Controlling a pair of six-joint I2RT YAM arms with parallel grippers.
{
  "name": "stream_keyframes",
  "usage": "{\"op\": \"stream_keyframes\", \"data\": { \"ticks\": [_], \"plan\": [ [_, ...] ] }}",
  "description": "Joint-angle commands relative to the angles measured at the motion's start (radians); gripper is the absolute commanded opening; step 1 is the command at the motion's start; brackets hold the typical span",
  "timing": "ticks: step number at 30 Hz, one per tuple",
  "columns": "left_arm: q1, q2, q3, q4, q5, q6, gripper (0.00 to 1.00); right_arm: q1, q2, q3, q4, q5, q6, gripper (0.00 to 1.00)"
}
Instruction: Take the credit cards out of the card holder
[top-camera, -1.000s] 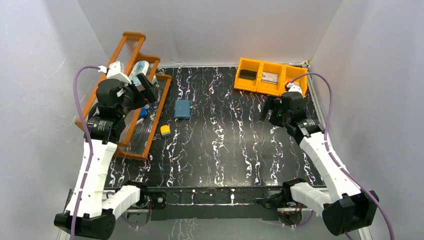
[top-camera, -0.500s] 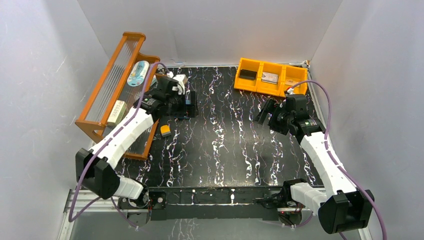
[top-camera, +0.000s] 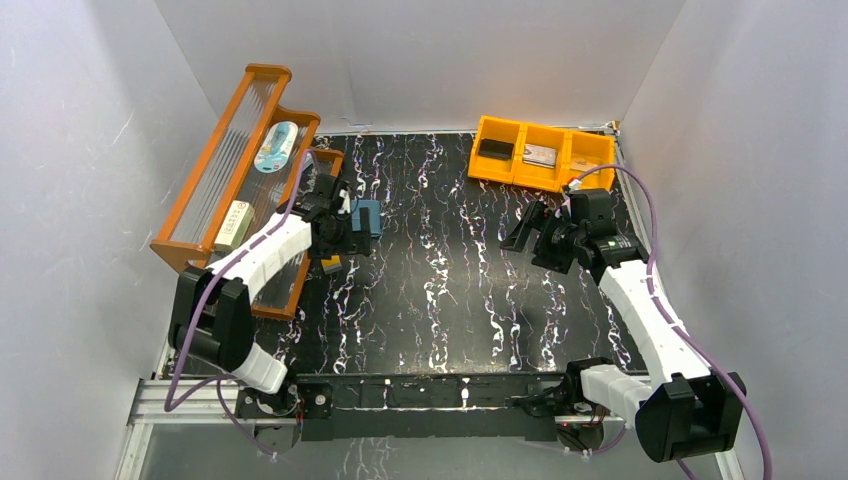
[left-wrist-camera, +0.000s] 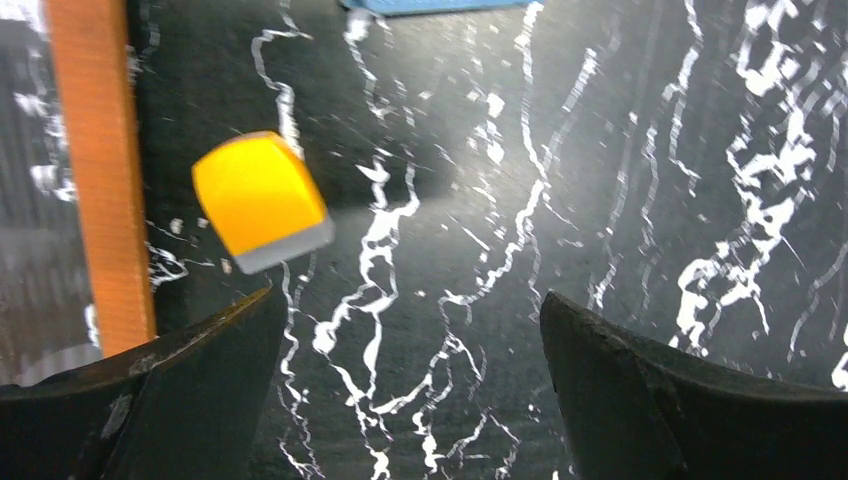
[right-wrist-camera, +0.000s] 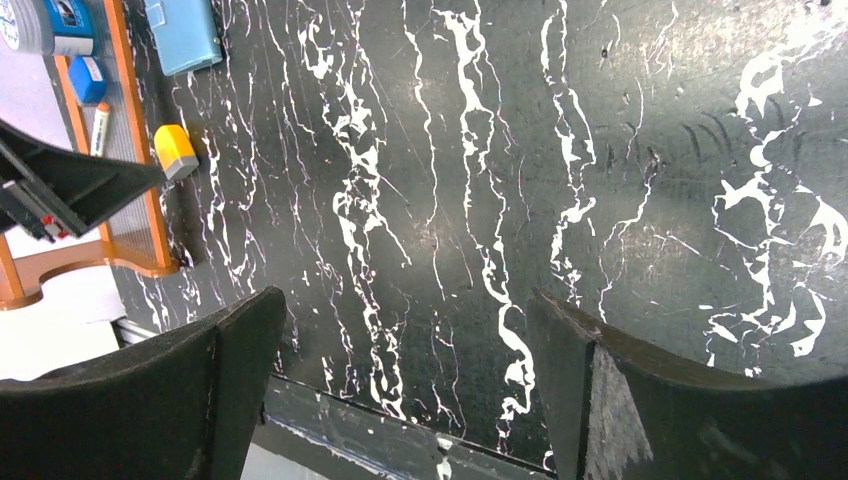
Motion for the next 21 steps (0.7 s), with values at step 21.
{"op": "stream_keyframes", "data": {
  "ticks": [21],
  "plan": [
    [0.171,0.32,0.184,0.135,0.0,0.158,0.98,-0.009,0.008,-0.03,-0.041,-0.052,0.019,0.98]
  ]
}}
